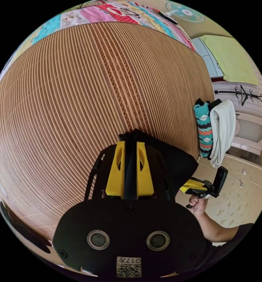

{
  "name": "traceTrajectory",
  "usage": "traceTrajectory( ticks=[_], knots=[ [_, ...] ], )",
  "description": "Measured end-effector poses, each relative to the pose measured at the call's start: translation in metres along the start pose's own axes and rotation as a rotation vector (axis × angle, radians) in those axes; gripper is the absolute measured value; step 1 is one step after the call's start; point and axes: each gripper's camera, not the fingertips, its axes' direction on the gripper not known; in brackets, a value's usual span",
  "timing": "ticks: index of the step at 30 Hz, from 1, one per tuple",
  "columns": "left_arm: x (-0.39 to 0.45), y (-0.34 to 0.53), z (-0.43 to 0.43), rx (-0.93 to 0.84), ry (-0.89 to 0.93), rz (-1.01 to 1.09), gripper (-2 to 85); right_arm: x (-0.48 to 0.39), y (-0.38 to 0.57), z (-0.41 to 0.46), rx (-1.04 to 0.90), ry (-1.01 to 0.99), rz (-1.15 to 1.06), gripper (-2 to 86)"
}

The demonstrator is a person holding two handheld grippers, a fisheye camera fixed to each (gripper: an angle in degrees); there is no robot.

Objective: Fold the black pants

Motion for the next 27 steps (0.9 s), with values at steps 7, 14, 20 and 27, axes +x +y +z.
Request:
traceTrajectory(
  ticks=[7,14,20,27],
  knots=[
    [-0.064,0.013,-0.008,0.118,0.405,-0.135,-0.2,0.063,0.017,-0.038,0.124,-0.647,0.003,3.3],
    [-0.057,0.033,-0.021,0.198,0.472,-0.107,7.0,0.099,0.031,-0.071,0.144,-0.421,0.126,7.2],
    [-0.009,0.096,-0.048,0.23,0.393,0.083,8.6,0.084,-0.024,-0.105,0.209,-0.279,0.152,10.5],
    [-0.012,0.175,-0.017,0.014,0.082,0.058,2.1,0.12,-0.098,-0.127,0.214,-0.348,0.117,4.4]
  ],
)
